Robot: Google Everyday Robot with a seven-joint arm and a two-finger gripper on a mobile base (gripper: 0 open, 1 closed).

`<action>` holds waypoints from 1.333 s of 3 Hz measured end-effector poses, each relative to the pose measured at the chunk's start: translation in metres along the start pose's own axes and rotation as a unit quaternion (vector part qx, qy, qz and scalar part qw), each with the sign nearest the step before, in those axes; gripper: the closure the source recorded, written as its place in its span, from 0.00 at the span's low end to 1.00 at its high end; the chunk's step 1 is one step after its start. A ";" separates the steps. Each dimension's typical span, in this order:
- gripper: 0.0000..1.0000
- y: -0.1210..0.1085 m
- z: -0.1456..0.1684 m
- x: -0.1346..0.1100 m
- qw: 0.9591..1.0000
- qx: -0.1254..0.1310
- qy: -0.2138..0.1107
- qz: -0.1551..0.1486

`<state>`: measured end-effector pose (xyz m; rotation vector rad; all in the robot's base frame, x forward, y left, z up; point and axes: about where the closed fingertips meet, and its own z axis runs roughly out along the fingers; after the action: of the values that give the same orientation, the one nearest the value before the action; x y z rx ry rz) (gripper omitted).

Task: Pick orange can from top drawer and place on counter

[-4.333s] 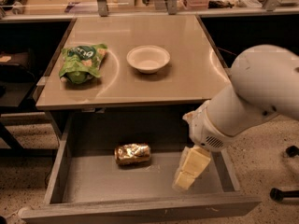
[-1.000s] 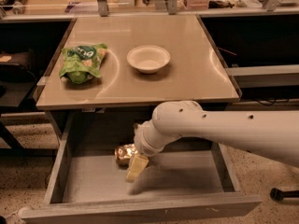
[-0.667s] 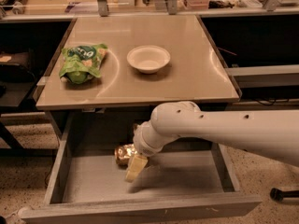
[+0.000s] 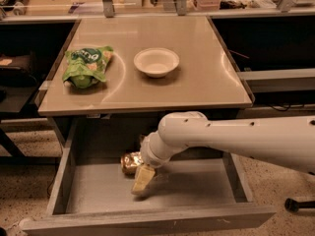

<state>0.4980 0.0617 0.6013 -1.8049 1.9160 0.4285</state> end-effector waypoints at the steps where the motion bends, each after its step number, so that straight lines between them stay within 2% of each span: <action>1: 0.19 0.000 0.000 0.000 1.000 0.000 0.000 0.000; 3: 0.65 0.000 0.000 0.000 1.000 0.000 0.000 0.000; 4: 0.88 0.000 -0.022 -0.003 0.999 0.015 -0.008 0.031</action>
Offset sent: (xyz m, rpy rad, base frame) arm -0.0001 0.0000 -0.0002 0.0000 0.0004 0.0001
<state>0.4959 0.0527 0.6213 -1.7219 1.9608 0.4304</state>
